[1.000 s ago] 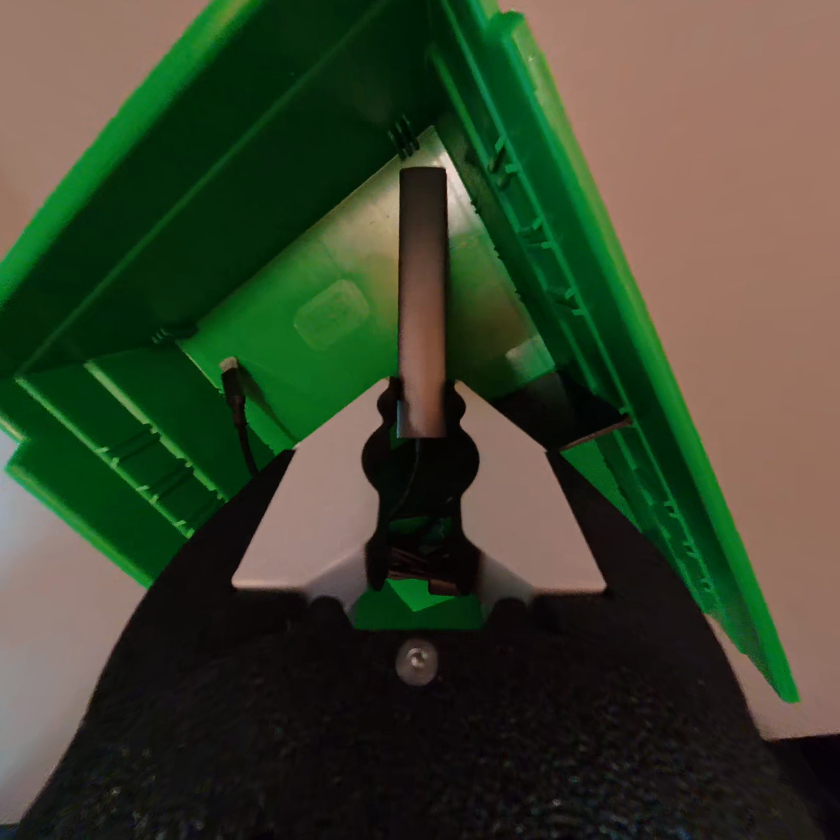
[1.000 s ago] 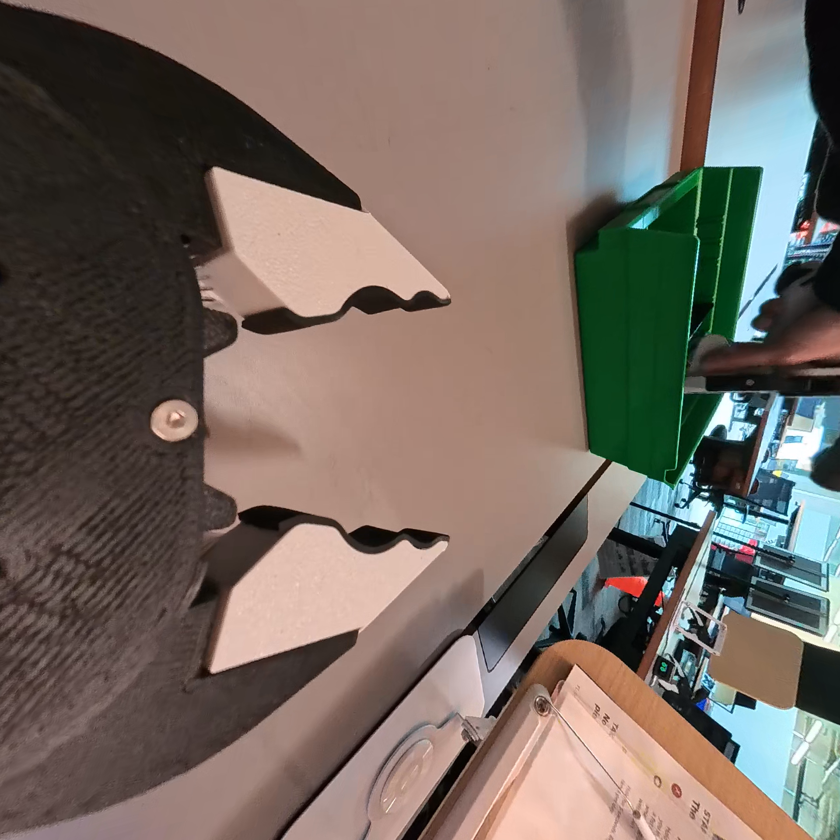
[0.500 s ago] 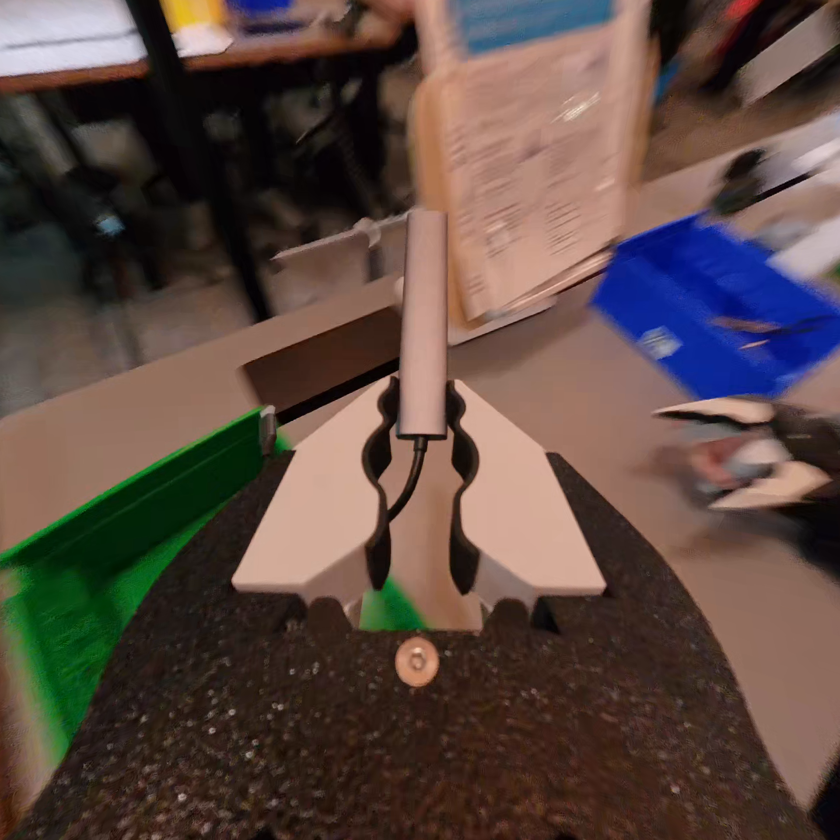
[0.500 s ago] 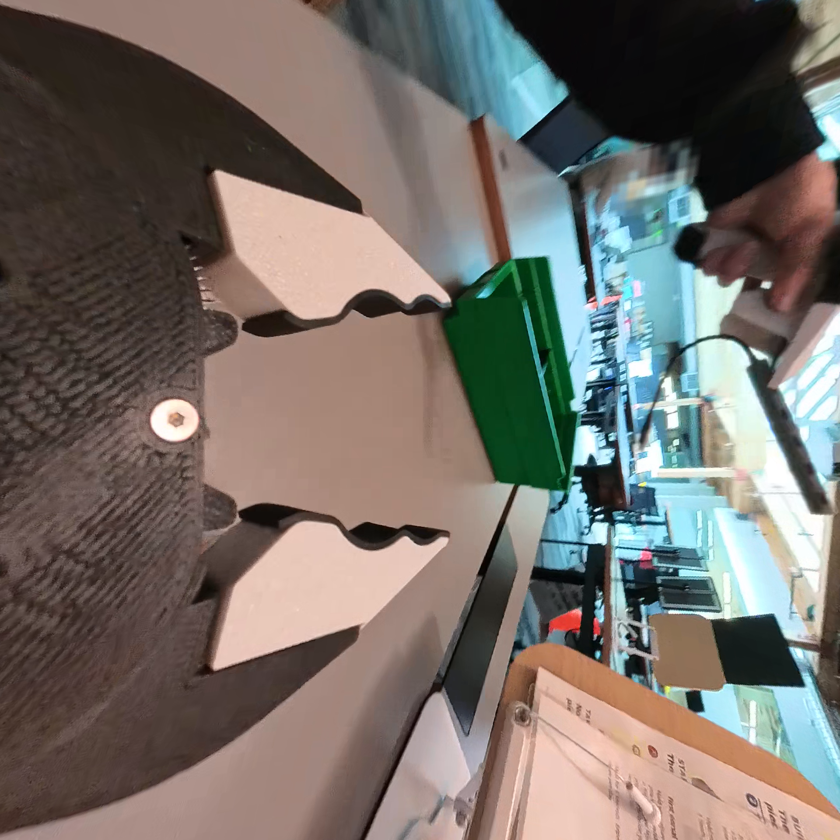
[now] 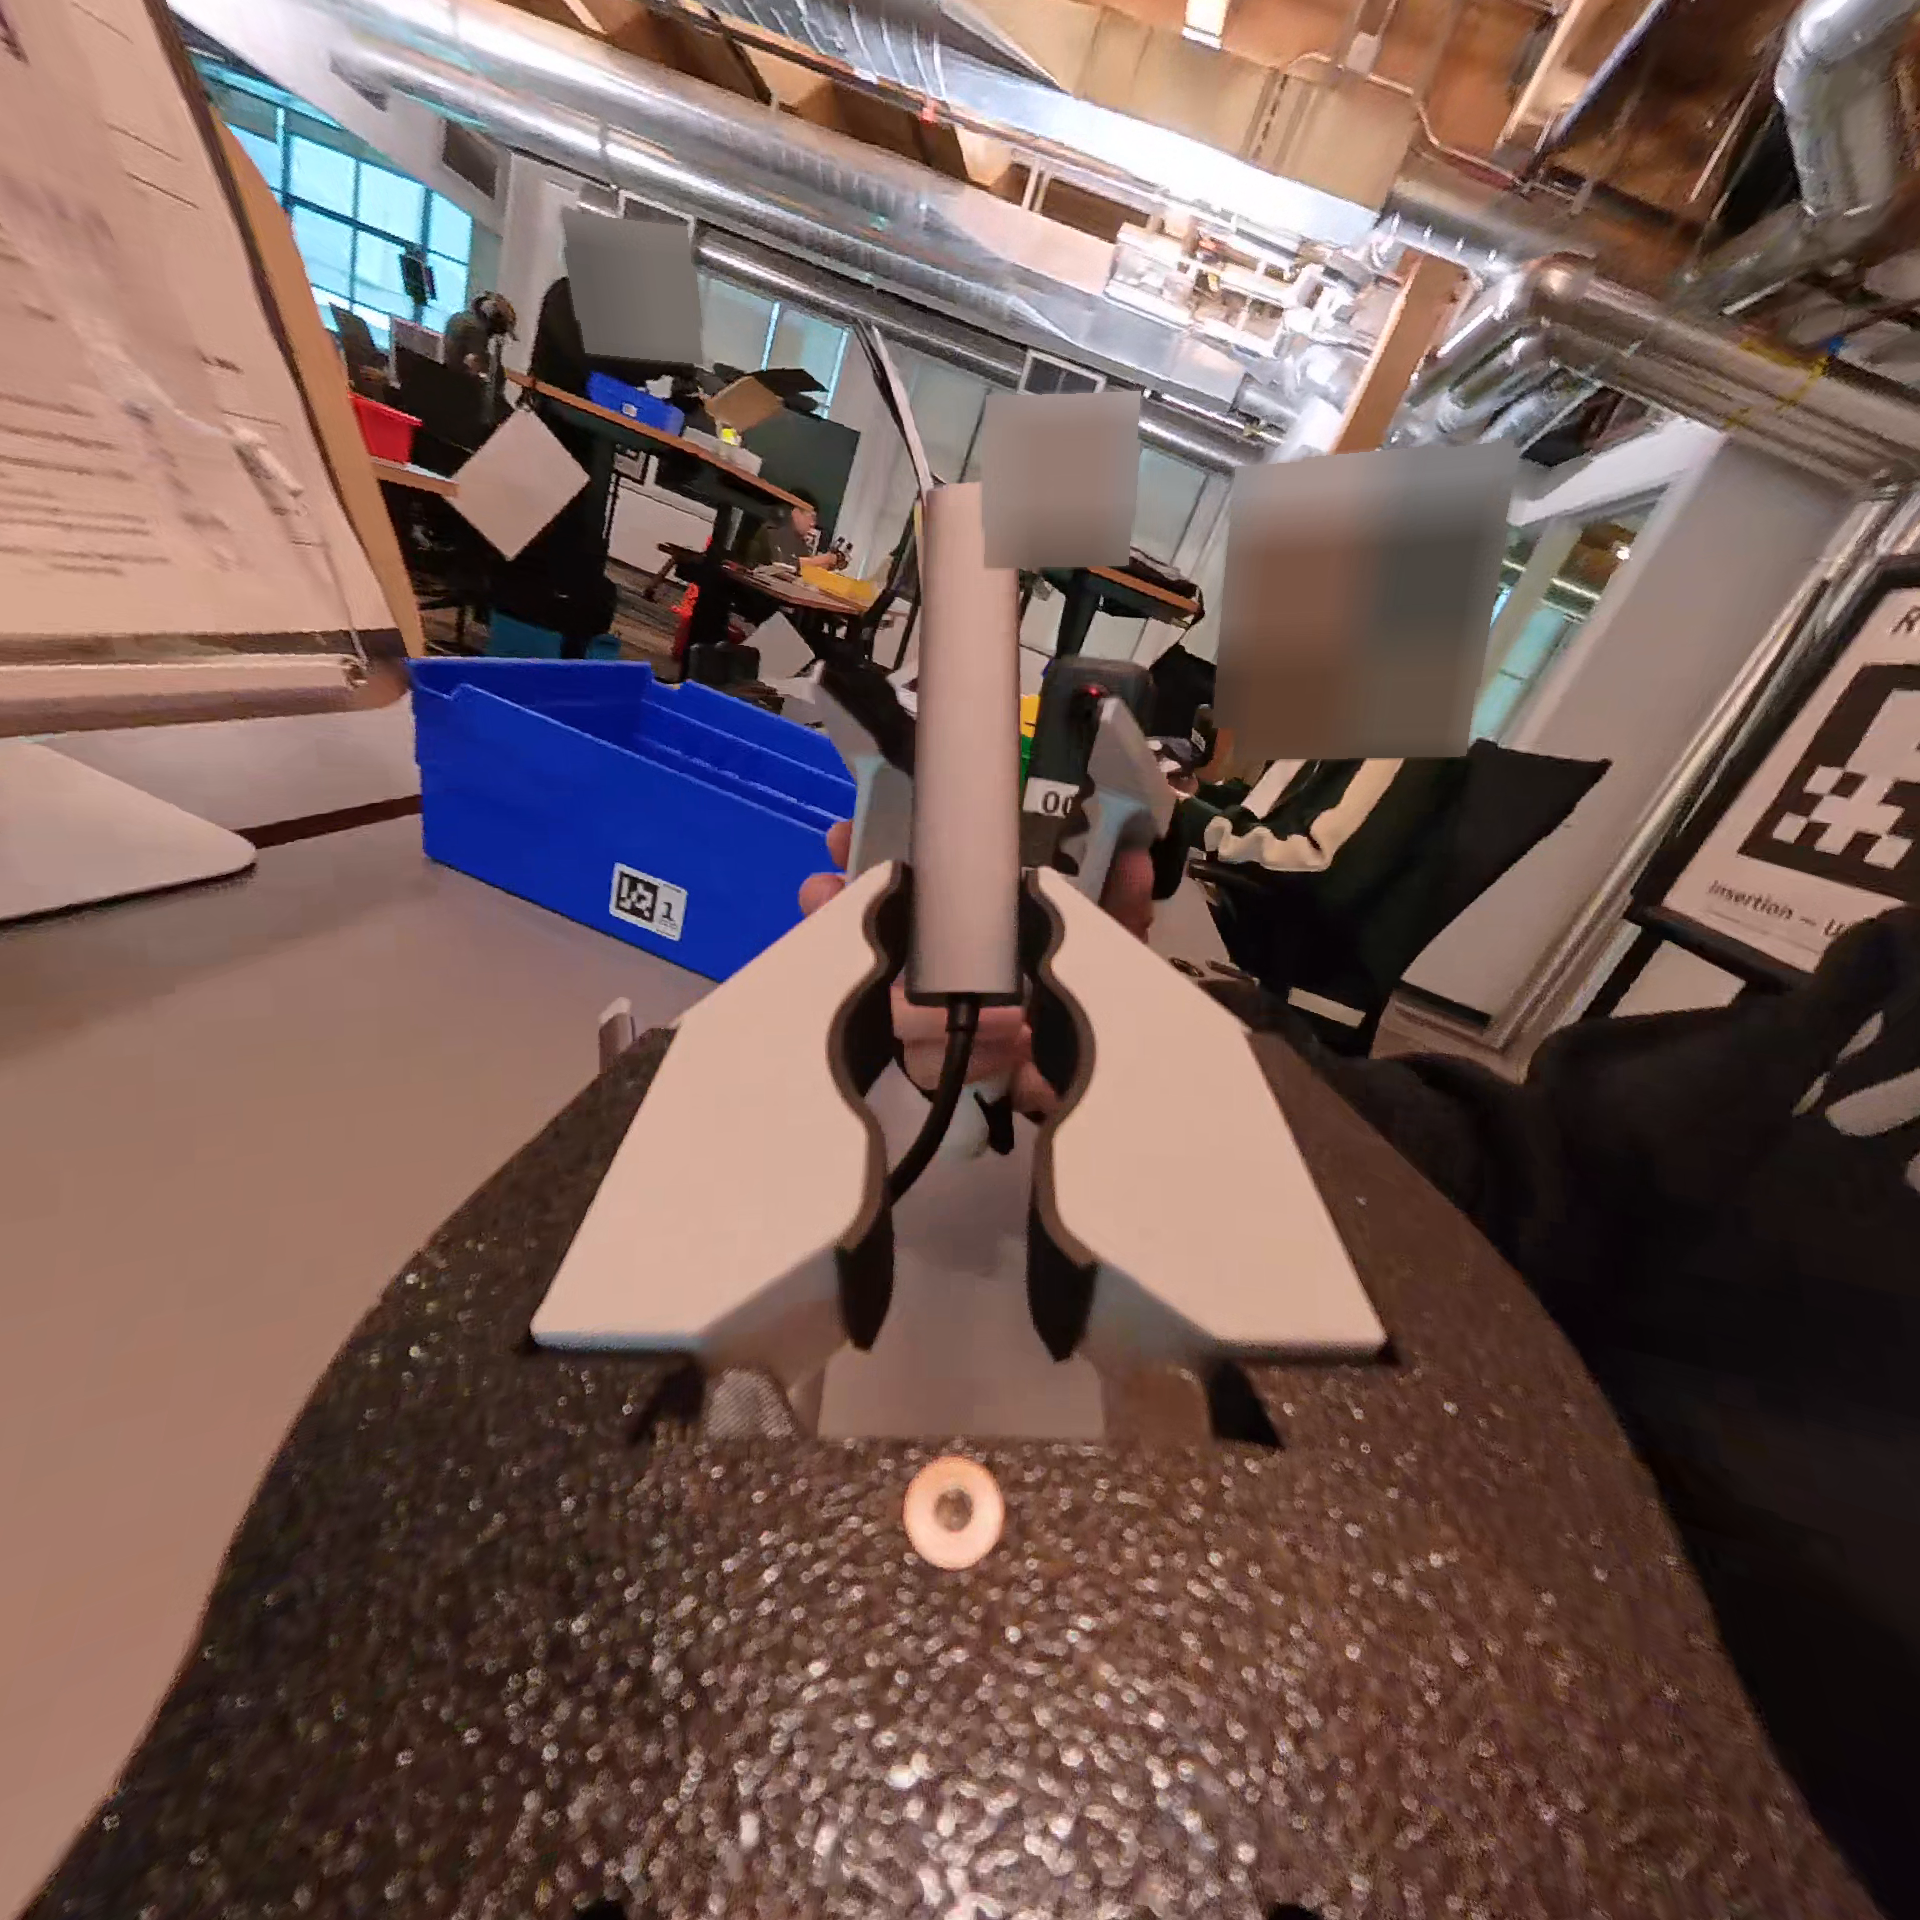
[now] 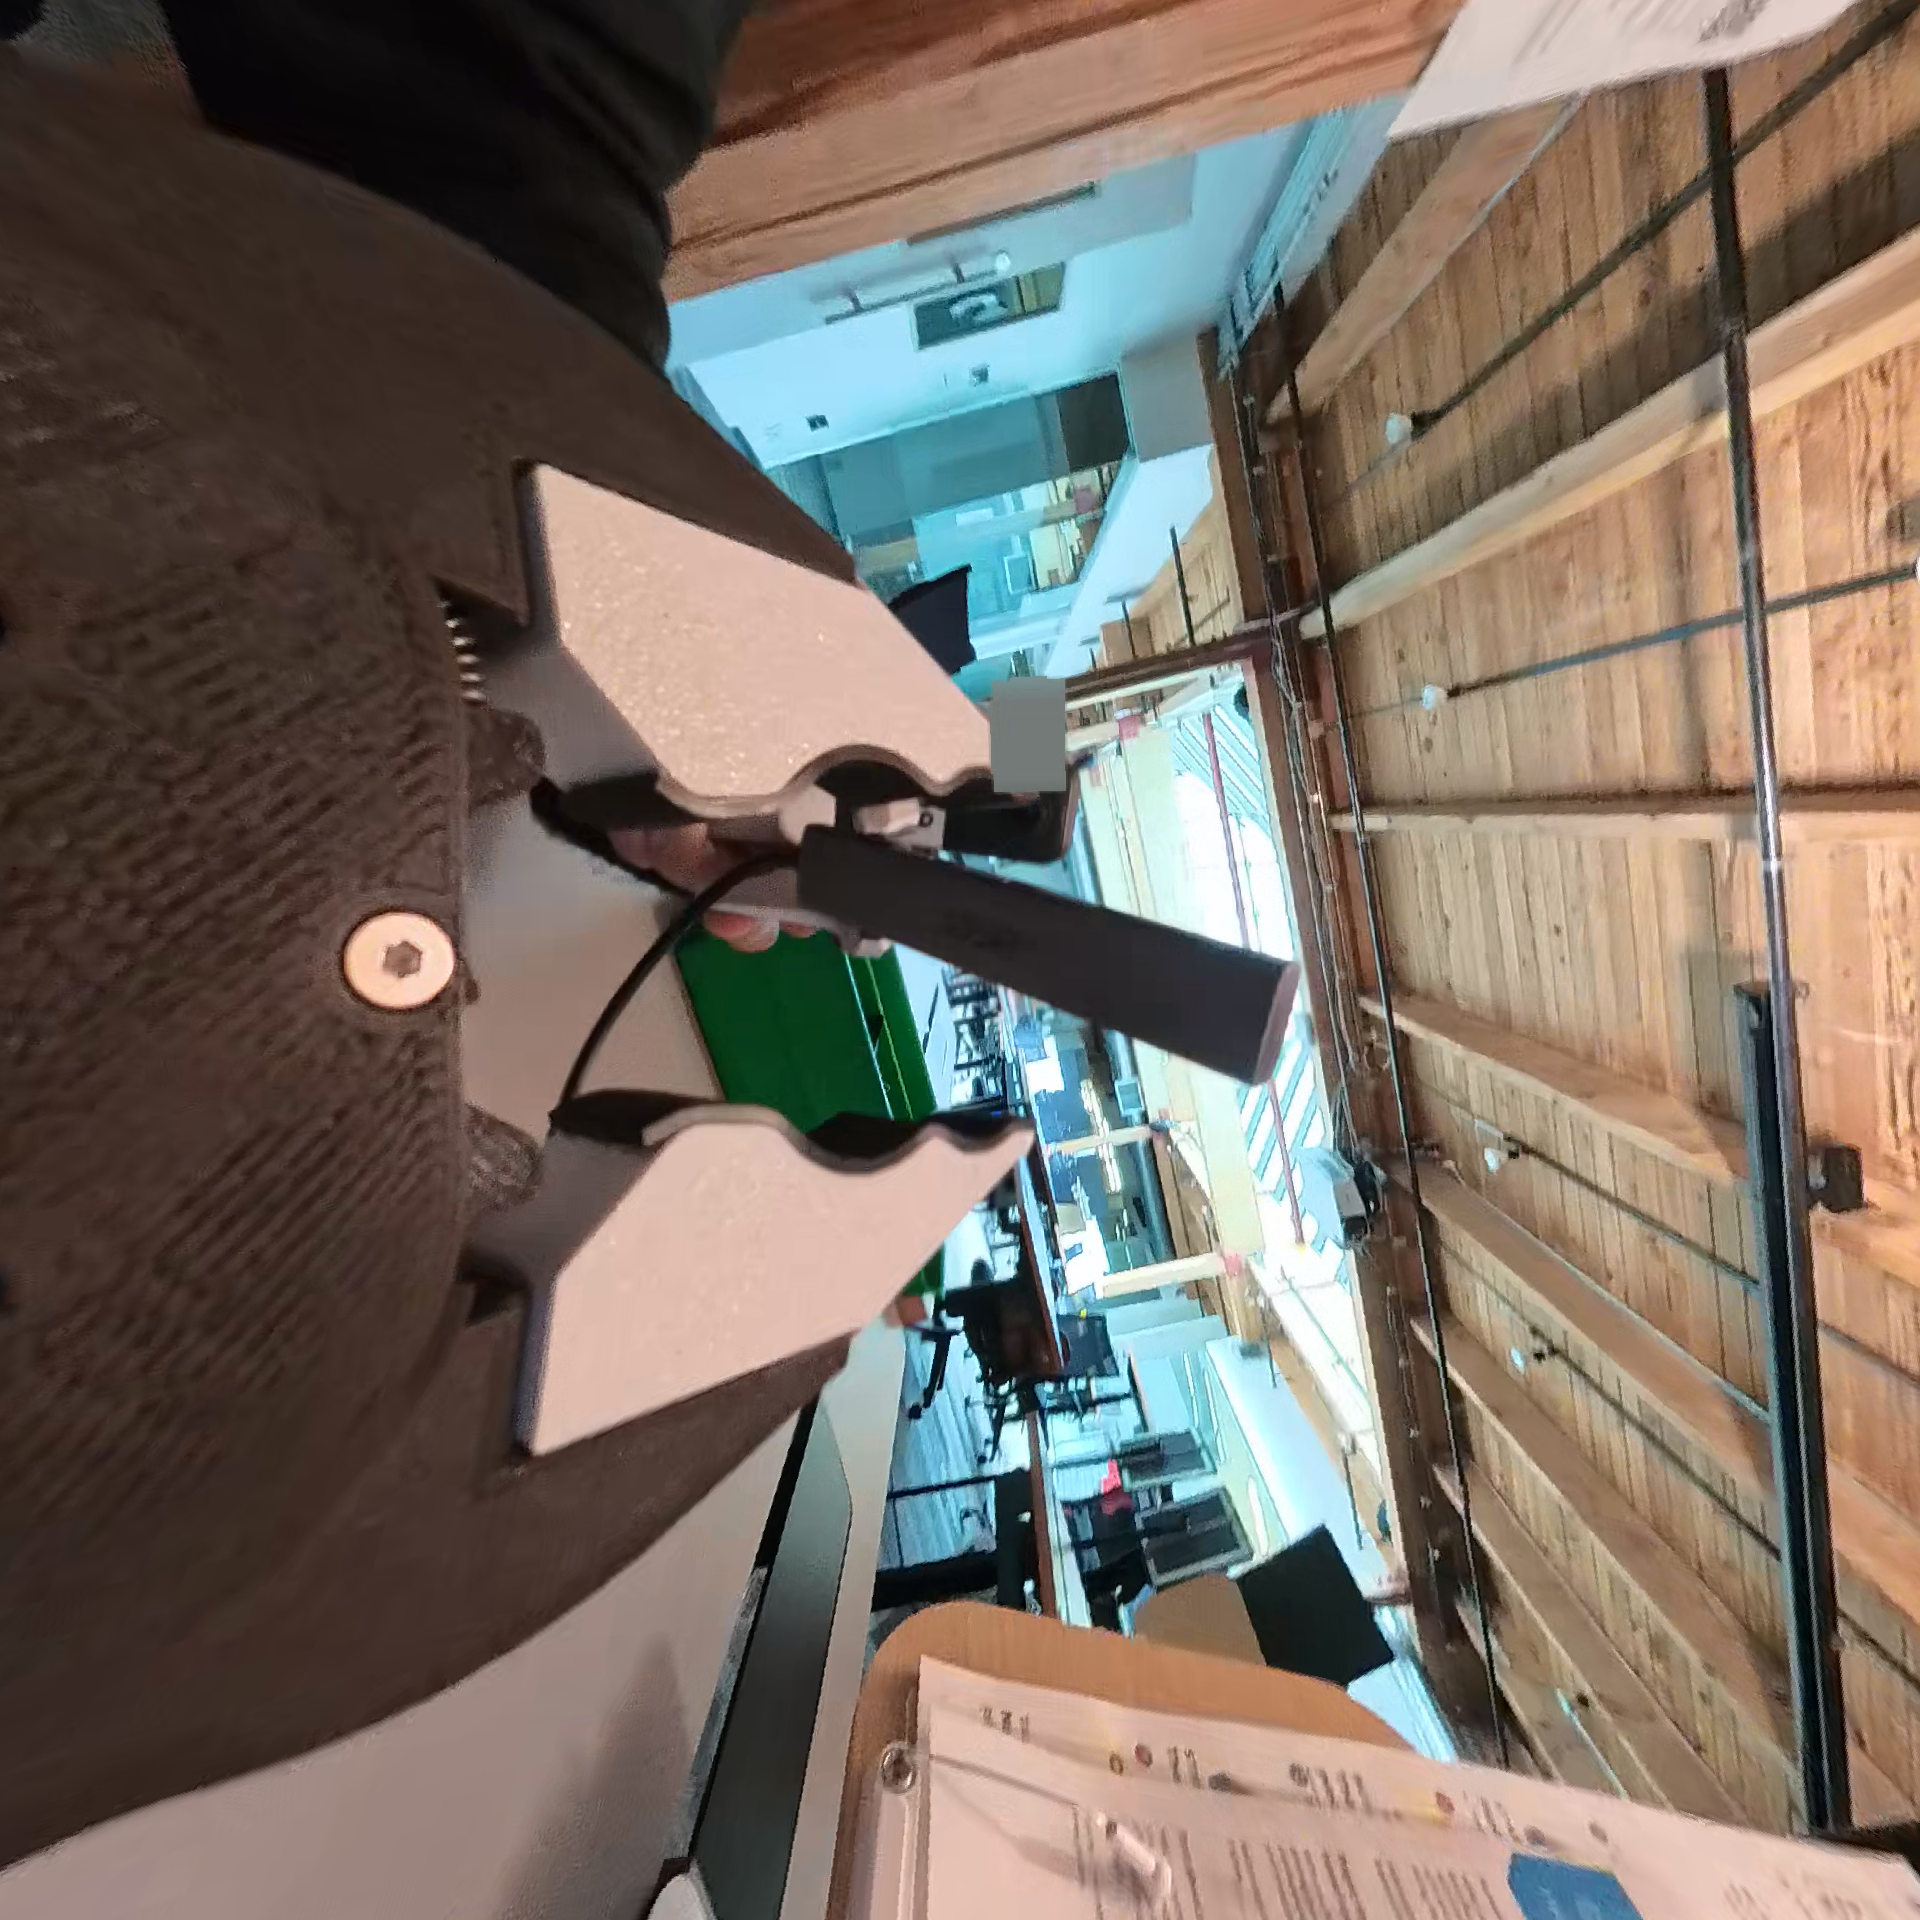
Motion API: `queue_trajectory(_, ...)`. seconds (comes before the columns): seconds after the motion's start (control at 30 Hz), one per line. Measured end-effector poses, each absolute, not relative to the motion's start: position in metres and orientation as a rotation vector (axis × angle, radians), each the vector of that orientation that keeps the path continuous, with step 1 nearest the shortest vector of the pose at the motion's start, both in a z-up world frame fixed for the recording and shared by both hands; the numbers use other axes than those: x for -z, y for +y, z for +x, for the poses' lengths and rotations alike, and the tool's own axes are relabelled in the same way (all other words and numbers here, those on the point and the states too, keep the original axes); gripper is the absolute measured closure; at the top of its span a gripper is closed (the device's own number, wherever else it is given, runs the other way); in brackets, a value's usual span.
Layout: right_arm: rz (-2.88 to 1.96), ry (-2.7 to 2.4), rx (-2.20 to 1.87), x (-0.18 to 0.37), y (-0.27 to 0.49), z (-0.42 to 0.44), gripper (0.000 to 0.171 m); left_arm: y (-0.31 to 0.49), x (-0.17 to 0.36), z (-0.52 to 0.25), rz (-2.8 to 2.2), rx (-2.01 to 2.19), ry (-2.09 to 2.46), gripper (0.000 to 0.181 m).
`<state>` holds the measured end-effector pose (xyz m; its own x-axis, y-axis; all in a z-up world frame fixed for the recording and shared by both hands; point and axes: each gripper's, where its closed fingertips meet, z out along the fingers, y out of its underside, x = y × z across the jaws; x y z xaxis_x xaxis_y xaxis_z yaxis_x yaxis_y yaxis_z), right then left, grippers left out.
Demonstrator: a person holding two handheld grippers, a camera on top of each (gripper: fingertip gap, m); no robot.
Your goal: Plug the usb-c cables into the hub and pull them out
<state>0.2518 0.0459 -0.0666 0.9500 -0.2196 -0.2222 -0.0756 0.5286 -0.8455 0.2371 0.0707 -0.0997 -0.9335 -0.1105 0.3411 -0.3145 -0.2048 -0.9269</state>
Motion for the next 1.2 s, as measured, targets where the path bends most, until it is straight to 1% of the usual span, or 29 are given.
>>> queue_trajectory(0.03,-1.018,0.303,0.081,0.067,0.046,0.249,0.123,0.066,0.103,0.235,0.486,-2.282,-1.887,0.163)
queue_trajectory(0.1,-1.045,0.285,0.098,0.070,0.049,0.249,0.146,0.061,0.105,0.235,0.447,-2.291,-1.888,0.162)
queue_trajectory(0.13,-1.047,0.276,0.112,0.071,0.048,0.248,0.148,0.058,0.107,0.236,0.447,-2.289,-1.896,0.162)
queue_trajectory(0.23,-1.082,0.271,0.138,0.072,0.047,0.250,0.149,0.054,0.110,0.238,0.409,-2.292,-1.904,0.162)
queue_trajectory(0.3,-1.130,0.299,0.256,0.076,0.045,0.258,0.149,0.056,0.114,0.251,0.455,-2.317,-1.992,0.161)
queue_trajectory(0.33,-1.156,0.312,0.345,0.079,0.042,0.264,0.150,0.060,0.115,0.261,0.493,-2.341,-2.069,0.155)
queue_trajectory(0.37,-1.208,0.323,0.442,0.083,0.041,0.269,0.150,0.066,0.111,0.268,0.524,-2.374,-2.135,0.137)
queue_trajectory(0.4,-1.269,0.334,0.548,0.089,0.039,0.276,0.150,0.070,0.104,0.272,0.542,-2.411,-2.177,0.126)
queue_trajectory(0.5,-1.454,0.313,0.929,0.100,0.036,0.289,0.150,0.065,0.077,0.263,0.404,-2.547,-2.273,0.125)
queue_trajectory(0.57,-1.560,0.234,1.165,0.107,0.042,0.291,0.151,0.053,0.073,0.257,0.305,-2.616,-2.402,0.125)
queue_trajectory(0.63,-1.621,0.169,1.308,0.116,0.050,0.291,0.151,0.043,0.082,0.257,0.289,-2.611,-2.529,0.128)
queue_trajectory(0.67,-1.644,0.145,1.347,0.120,0.054,0.290,0.150,0.041,0.089,0.259,0.315,-2.605,-2.581,0.134)
queue_trajectory(0.77,-1.672,0.116,1.395,0.125,0.061,0.291,0.150,0.053,0.095,0.272,0.527,-2.704,-2.617,0.172)
queue_trajectory(1.03,-1.706,0.091,1.427,0.130,0.064,0.291,0.151,0.065,0.104,0.278,0.697,-2.678,-2.289,0.173)
queue_trajectory(1.1,-1.697,0.097,1.401,0.129,0.065,0.290,0.151,0.064,0.114,0.280,0.707,-2.596,-2.297,0.160)
queue_trajectory(1.13,-1.716,0.093,1.386,0.132,0.066,0.290,0.150,0.064,0.116,0.281,0.708,-2.579,-2.302,0.165)
queue_trajectory(1.17,-1.716,0.094,1.382,0.132,0.066,0.290,0.150,0.064,0.116,0.279,0.687,-2.574,-2.307,0.174)
queue_trajectory(1.2,-1.712,0.095,1.386,0.133,0.065,0.290,0.150,0.063,0.117,0.279,0.681,-2.561,-2.322,0.174)
